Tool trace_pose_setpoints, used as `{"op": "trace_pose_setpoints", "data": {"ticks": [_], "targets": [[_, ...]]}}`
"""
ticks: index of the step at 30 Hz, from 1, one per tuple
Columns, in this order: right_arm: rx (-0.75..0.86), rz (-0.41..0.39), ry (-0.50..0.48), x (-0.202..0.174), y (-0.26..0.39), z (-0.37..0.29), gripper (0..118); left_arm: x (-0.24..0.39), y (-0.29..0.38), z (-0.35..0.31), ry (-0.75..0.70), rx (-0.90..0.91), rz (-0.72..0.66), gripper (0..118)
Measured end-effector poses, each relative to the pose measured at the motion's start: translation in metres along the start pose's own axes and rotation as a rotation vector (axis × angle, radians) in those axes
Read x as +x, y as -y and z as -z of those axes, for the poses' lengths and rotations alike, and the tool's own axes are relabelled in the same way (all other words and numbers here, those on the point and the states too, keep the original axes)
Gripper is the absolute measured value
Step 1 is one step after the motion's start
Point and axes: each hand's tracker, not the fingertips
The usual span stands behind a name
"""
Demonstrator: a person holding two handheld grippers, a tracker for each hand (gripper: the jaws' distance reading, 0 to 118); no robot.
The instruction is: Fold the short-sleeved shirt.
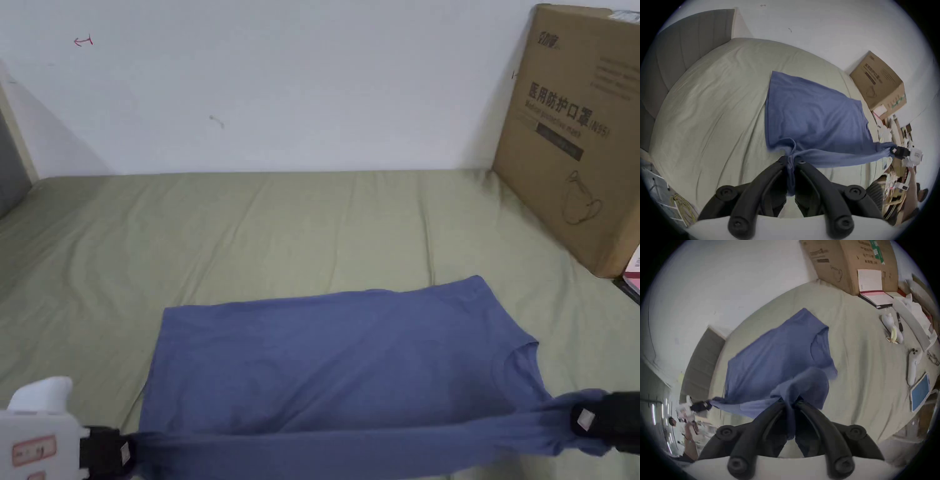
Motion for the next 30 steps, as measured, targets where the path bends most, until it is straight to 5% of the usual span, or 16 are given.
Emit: {"op": "trace_pose_setpoints", "data": {"ticks": [7, 9, 10, 11, 12, 13, 18, 22, 25, 26, 28, 29, 30], "targets": [[0.010, 0.034, 0.006, -0.010, -0.088, 0.086, 6, -0.005, -0.074, 0.075, 0.008, -0.038, -0.096, 8], [0.011, 0.005, 0.062, -0.013, -0.100, 0.110, 11, -0.008, -0.085, 0.090, 0.015, -0.045, -0.120, 22], [0.010, -0.001, 0.097, -0.011, -0.104, 0.121, 27, -0.010, -0.089, 0.096, 0.010, -0.041, -0.130, 33], [0.014, -0.005, 0.133, -0.012, -0.105, 0.129, 70, -0.011, -0.092, 0.099, 0.000, -0.039, -0.138, 67], [0.006, -0.005, 0.178, -0.012, -0.105, 0.137, 99, -0.012, -0.093, 0.103, -0.008, -0.035, -0.148, 98], [-0.002, -0.002, 0.197, -0.011, -0.103, 0.142, 109, -0.013, -0.093, 0.105, -0.010, -0.031, -0.158, 109], [0.069, 0.007, 0.207, -0.006, -0.088, 0.130, 109, -0.010, -0.092, 0.089, 0.064, 0.012, -0.180, 107], [0.232, -0.144, 0.172, -0.031, -0.054, 0.081, 109, 0.017, -0.067, 0.049, 0.060, 0.145, -0.050, 106], [0.332, -0.255, 0.066, -0.057, -0.011, 0.039, 104, 0.040, -0.028, 0.008, 0.020, 0.317, 0.054, 90], [0.363, -0.288, 0.056, -0.065, 0.002, 0.029, 93, 0.039, -0.017, 0.005, 0.020, 0.376, 0.080, 65], [0.436, -0.317, 0.011, -0.076, 0.028, 0.009, 45, 0.048, 0.005, -0.012, 0.040, 0.434, 0.120, 10], [0.451, -0.314, -0.015, -0.080, 0.039, 0.003, 3, 0.051, 0.014, -0.014, 0.048, 0.415, 0.127, 1], [0.455, -0.300, -0.047, -0.080, 0.045, 0.003, 0, 0.055, 0.022, -0.017, 0.034, 0.409, 0.132, 1]]}}
